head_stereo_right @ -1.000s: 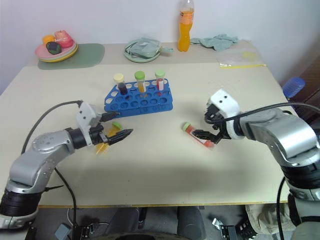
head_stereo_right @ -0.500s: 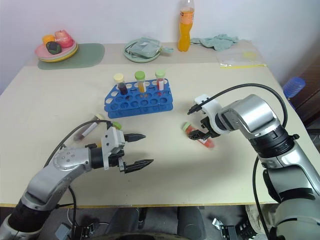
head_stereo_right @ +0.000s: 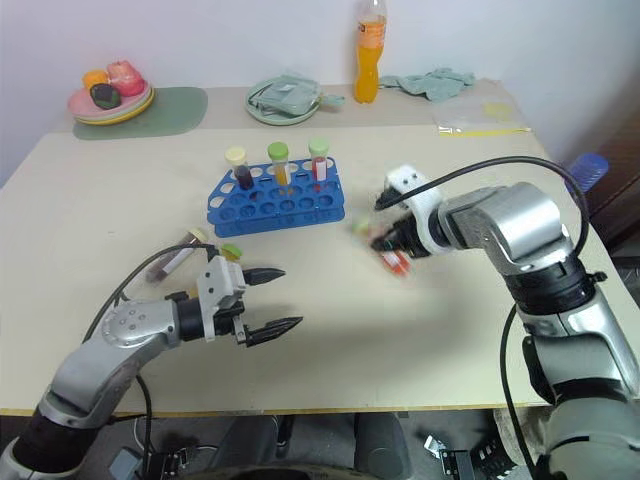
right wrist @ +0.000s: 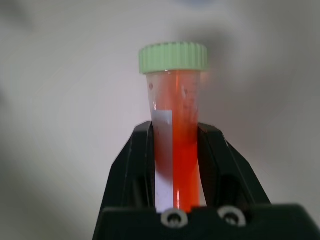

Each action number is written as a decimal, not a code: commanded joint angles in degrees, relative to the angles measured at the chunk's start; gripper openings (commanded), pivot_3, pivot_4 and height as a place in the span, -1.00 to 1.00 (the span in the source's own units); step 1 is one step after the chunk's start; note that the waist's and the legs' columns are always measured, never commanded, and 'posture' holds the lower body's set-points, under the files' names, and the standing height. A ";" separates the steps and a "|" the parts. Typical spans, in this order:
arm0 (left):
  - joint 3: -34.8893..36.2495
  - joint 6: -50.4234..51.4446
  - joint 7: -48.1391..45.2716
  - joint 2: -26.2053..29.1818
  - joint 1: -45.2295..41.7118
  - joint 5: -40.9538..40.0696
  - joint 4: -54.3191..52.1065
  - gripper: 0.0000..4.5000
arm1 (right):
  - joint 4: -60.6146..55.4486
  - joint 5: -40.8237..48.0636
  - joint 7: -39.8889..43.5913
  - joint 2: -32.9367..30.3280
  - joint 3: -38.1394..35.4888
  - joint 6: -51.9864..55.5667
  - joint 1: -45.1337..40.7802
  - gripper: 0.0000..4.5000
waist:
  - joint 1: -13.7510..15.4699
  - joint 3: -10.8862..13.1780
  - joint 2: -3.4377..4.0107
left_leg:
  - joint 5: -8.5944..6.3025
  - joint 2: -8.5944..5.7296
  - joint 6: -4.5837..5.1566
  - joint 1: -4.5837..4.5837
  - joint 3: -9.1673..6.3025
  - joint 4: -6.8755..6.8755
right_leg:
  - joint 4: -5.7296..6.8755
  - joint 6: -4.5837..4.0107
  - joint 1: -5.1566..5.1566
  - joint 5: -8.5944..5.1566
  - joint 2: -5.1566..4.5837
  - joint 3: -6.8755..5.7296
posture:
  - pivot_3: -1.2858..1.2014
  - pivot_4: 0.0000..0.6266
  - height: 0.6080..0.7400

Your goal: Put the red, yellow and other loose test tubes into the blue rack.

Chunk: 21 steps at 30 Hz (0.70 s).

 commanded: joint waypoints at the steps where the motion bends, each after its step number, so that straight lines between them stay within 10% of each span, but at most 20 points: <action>1: 4.73 -0.09 3.15 -2.01 -0.23 -1.45 1.35 1.00 | -5.10 1.36 -3.15 7.19 -10.45 -14.97 1.78 -0.65 | -0.14 0.00 0.02 | 0.00 0.00 0.00 0.00 0.01 -0.02 | 0.01 0.00 0.00 0.00 0.00 0.01 | 0.03 -0.52 1.00; 10: 8.44 -1.49 11.03 -8.54 -4.97 0.88 9.47 1.00 | 6.80 -10.96 -18.25 34.20 -8.60 -50.35 8.17 -0.65 | -0.38 -0.02 0.00 | 0.17 -0.04 -0.29 0.05 -0.01 0.03 | 0.27 0.00 -0.11 0.01 0.00 0.06 | 0.03 -0.52 1.00; 21: 10.11 -2.00 12.54 -8.26 -3.26 0.92 8.70 1.00 | 27.85 -22.29 -21.61 40.55 -3.49 -73.67 8.27 -0.65 | -1.73 -0.01 0.02 | 0.30 -0.04 -0.52 0.06 -0.03 -0.03 | 0.52 -0.02 -0.25 0.00 0.02 0.11 | 0.03 -0.52 1.00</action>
